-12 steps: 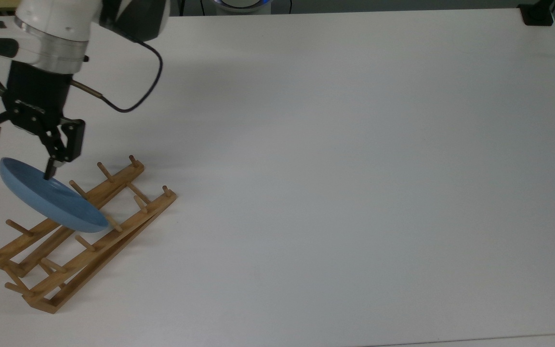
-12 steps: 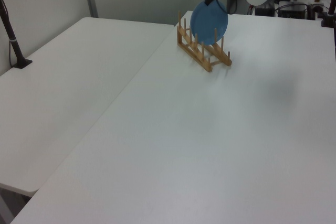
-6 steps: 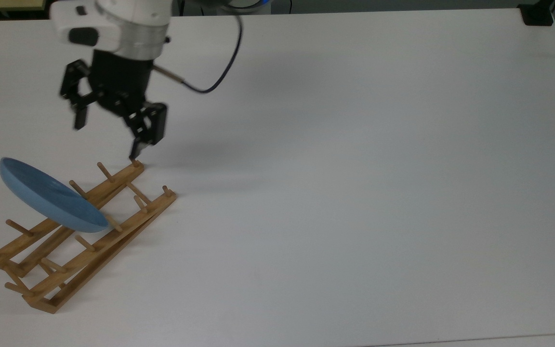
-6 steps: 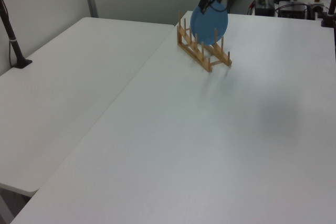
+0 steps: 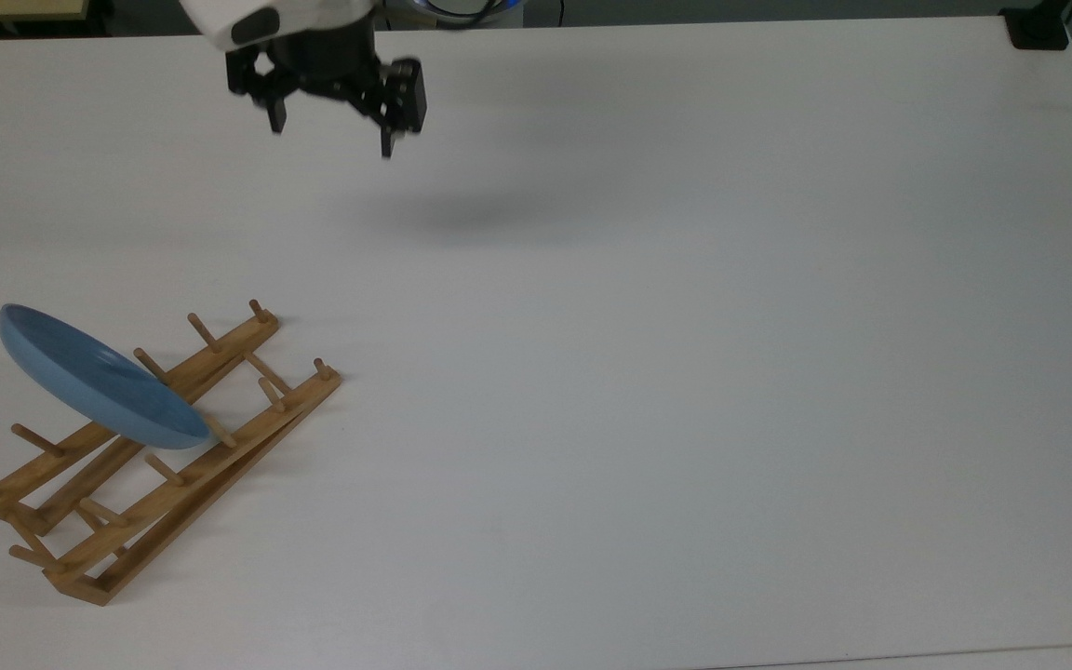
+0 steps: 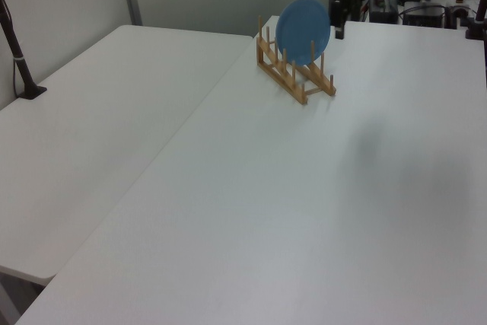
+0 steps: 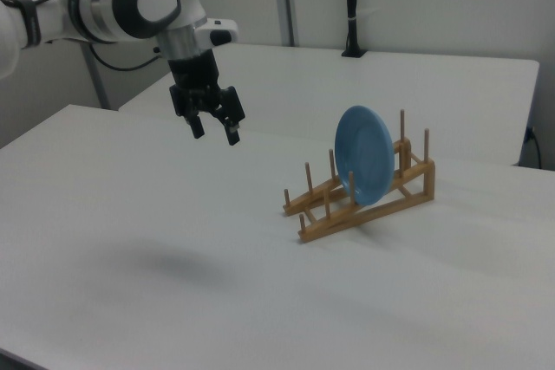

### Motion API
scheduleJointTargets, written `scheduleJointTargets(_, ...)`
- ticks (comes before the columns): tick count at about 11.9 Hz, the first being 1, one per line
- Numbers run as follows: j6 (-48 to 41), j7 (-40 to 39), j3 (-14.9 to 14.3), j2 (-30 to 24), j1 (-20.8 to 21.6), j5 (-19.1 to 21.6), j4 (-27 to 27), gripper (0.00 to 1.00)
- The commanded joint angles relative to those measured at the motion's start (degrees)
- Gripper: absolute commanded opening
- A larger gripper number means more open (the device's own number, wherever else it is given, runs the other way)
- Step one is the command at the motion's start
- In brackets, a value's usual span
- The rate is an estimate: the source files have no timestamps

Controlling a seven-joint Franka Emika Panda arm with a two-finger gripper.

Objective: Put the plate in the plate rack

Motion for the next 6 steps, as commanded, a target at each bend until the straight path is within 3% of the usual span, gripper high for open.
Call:
scheduleJointTargets(1, -5.6, -3.8, 0.9, -4.4, -0.8, 1.1, -1.9, 1.0)
scheduleJointTargets(4, -5.7, -4.5, 2.9, -4.7, -4.6, 1.0, -1.5, 1.0)
scheduleJointTargets(6, -5.8, -4.5, 2.7, -5.4, -4.6, 1.1, -1.6, 1.0)
